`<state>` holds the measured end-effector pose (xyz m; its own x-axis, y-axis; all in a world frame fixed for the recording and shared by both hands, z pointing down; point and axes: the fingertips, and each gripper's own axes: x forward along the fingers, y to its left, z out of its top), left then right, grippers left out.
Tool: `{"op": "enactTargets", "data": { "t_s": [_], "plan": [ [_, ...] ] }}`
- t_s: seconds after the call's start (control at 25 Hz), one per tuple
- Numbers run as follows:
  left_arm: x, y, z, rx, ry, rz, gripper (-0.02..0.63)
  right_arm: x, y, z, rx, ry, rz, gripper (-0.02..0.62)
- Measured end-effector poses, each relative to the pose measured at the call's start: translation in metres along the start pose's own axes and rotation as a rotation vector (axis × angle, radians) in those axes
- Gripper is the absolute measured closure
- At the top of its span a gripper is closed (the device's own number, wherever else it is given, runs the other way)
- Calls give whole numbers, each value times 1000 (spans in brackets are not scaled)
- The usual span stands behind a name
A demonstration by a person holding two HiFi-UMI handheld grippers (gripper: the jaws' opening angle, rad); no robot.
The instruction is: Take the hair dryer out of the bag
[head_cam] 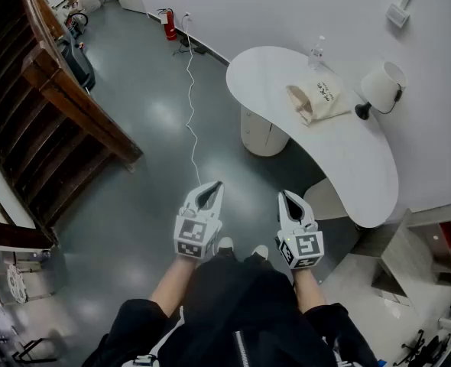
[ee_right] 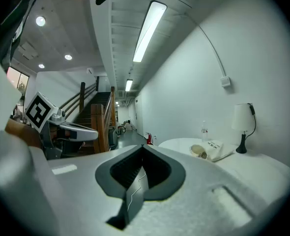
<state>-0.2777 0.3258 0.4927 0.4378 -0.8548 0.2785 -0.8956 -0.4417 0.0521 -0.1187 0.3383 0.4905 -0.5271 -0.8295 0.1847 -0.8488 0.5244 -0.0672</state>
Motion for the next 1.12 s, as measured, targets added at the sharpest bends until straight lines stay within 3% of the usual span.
{"op": "enactTargets", "data": {
  "t_s": [0.28,1.12],
  "plan": [
    [6,-11,0,-3,1,-11,592,-6,-3,0,-27,-15,-19,583],
    [32,-59,0,26,19,-94,592,-35,-38,-7,31,-27,-95,583]
  ]
}}
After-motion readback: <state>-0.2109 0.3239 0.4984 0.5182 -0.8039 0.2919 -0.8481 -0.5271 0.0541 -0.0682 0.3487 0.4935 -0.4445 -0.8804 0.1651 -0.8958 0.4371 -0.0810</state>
